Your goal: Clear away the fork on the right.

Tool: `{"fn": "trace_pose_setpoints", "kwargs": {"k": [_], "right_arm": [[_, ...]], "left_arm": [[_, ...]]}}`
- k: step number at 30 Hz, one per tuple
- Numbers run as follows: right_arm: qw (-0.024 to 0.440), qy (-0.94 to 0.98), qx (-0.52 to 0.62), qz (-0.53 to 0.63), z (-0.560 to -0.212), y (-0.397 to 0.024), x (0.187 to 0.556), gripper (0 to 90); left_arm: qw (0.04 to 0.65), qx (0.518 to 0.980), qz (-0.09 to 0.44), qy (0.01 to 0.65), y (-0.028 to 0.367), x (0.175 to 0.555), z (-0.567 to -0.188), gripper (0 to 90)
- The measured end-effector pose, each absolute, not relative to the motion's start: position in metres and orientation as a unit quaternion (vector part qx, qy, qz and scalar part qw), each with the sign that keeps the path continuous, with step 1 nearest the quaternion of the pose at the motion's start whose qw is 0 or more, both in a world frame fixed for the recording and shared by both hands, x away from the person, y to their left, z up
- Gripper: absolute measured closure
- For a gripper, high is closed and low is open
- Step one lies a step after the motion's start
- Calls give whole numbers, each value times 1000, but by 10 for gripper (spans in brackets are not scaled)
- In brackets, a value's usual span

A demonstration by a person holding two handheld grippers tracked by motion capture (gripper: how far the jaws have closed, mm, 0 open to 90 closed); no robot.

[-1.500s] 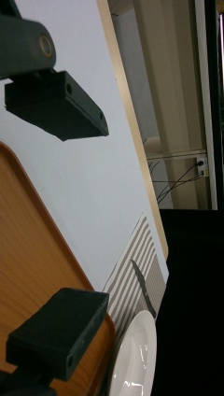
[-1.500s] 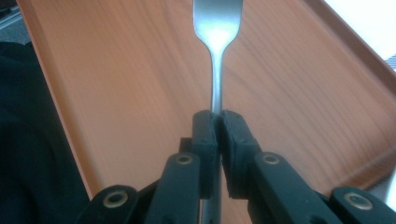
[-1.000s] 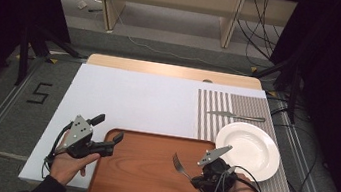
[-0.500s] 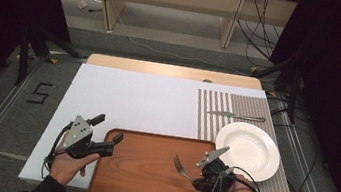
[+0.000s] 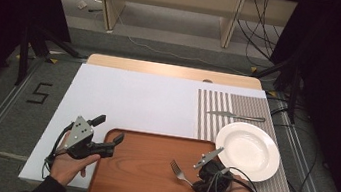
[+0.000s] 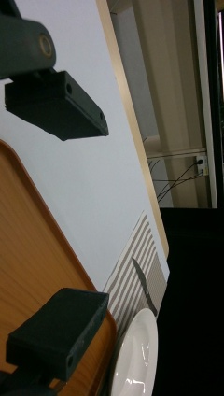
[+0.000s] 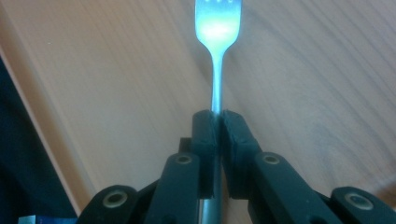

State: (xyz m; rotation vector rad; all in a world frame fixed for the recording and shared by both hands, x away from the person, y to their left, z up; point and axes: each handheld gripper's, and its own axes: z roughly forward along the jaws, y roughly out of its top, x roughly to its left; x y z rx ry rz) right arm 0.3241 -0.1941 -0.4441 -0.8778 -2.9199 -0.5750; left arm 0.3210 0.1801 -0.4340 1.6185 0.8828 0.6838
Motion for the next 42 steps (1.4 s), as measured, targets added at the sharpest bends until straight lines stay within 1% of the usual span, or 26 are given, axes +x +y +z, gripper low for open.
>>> {"fn": "trace_pose_setpoints", "kwargs": {"k": [17,21,24,27,29,32,37,40,42], "right_arm": [[16,-944,-289,-159,-454,-185,325,829],[6,-939,-287,-188,-448,-182,324,723],[-4,-943,-263,-206,-447,-175,320,678],[-10,-948,-240,-210,-448,-166,317,668],[-12,-950,-233,-206,-449,-161,315,698],[-16,-953,-222,-205,-450,-157,315,772],[-21,-960,-210,-187,-453,-152,315,864],[-25,-961,-203,-184,-454,-151,316,900],[-29,-963,-201,-178,-454,-151,317,900]], "left_arm": [[552,687,289,374,180,321,-434,163],[551,687,290,374,180,322,-435,163],[554,684,291,374,181,322,-434,163],[551,687,291,374,180,322,-435,163],[552,686,291,375,180,322,-434,163],[552,686,292,374,181,322,-434,164],[553,685,292,374,180,322,-434,164],[552,686,291,374,180,322,-434,164],[553,686,292,373,180,322,-434,164]]}}
